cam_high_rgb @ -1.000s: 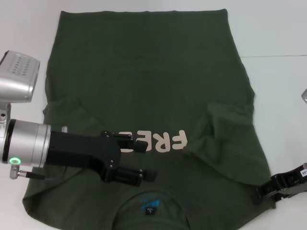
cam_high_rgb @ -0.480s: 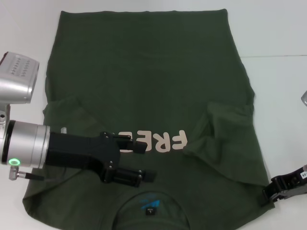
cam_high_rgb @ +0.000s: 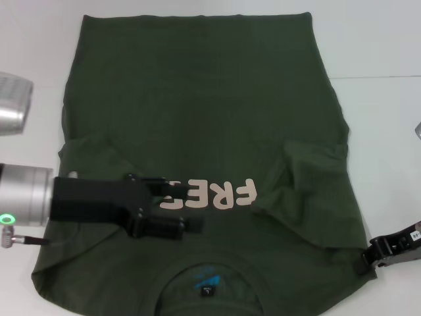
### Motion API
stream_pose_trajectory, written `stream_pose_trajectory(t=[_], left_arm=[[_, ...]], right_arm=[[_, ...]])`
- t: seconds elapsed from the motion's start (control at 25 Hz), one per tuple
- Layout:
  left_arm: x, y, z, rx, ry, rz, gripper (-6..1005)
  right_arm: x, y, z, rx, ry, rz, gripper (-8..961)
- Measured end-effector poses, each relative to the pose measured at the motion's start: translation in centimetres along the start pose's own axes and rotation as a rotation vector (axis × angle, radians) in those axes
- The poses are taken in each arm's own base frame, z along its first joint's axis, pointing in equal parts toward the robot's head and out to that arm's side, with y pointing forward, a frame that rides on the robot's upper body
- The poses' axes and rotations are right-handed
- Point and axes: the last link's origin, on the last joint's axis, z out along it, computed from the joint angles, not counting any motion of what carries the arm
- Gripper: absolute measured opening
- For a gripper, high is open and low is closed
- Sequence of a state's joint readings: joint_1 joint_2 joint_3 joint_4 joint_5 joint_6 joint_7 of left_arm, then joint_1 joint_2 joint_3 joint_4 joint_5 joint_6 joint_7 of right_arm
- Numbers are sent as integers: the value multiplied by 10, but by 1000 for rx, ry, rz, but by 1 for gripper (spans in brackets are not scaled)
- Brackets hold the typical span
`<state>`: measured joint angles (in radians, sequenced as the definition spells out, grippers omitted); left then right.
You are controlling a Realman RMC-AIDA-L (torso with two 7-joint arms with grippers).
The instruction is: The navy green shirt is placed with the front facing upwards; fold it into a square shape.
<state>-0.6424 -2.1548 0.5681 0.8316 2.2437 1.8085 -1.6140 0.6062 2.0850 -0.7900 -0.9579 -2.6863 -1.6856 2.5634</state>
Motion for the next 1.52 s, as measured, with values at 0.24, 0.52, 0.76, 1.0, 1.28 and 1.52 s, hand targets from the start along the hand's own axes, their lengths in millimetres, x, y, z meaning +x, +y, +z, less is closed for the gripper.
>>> stream_pose_trajectory(t=[0.24, 0.52, 0.76, 1.0, 1.28, 1.52], left_arm=[[-6, -10, -30, 104, 58, -268, 846], [-18, -10, -70, 274, -13, -568, 845], [-28, -8, -88, 387, -75, -773, 844], [-36, -12, -103, 496, -122, -917, 843], [-41, -14, -116, 588, -198, -1010, 841], [-42, -16, -116, 636, -254, -1044, 836]], right_arm=[[-3, 5, 1, -39, -22, -48, 46], [-6, 10, 1, -66, -48, -89, 46], [-10, 12, 1, -71, -58, -125, 45], [-12, 16, 1, -81, -63, -150, 45], [-14, 17, 1, -79, -69, -175, 45], [-17, 20, 3, -85, -72, -195, 45]])
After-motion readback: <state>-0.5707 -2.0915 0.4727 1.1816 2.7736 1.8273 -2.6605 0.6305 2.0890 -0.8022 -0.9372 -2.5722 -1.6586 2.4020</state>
